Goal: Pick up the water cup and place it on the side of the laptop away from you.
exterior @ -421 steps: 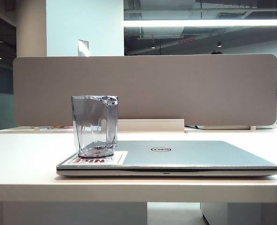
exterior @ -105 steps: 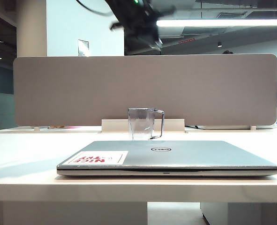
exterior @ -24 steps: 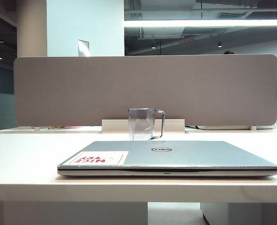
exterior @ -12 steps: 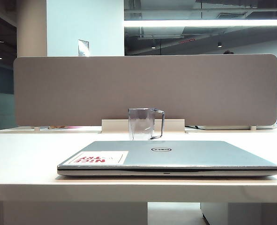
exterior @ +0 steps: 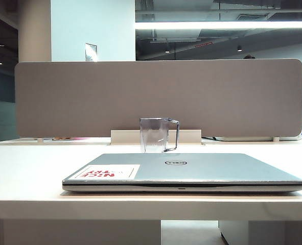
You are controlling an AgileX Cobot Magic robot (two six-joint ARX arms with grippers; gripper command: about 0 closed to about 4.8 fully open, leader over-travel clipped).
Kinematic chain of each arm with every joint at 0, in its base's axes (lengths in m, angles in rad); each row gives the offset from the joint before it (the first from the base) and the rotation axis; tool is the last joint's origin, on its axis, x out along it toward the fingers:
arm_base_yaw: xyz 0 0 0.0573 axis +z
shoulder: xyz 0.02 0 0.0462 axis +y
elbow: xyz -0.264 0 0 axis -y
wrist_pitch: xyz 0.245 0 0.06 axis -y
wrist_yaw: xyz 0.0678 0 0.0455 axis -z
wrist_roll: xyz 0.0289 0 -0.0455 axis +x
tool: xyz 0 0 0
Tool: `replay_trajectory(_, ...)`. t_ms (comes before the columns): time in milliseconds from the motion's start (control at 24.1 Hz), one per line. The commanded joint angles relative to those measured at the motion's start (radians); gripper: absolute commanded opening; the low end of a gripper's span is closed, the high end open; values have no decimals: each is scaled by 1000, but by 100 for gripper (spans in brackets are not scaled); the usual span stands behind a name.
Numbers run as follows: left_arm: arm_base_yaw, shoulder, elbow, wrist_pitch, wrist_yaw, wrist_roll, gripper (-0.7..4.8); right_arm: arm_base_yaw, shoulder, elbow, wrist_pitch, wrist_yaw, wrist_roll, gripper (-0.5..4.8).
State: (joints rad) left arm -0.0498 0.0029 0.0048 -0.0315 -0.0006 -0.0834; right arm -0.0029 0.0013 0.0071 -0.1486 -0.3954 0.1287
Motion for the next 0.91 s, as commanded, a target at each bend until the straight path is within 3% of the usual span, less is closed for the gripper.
replay_trajectory(42,2,1,3,5,5,-3,-5,0,-2,-4,22,43,-43,-8)
replay_trajectory(416,2,1,3,6,5,-3,-5,-1,-2,-4,92,382,-85,-8)
replay_trajectory(541,2,1,3,6,5,-3,-5,-1,-2,-4,95,428,-85,-8)
replay_trajectory(915,2,1,3,5,5,-3,-5,0,-2,-4,93,430,-84,-8)
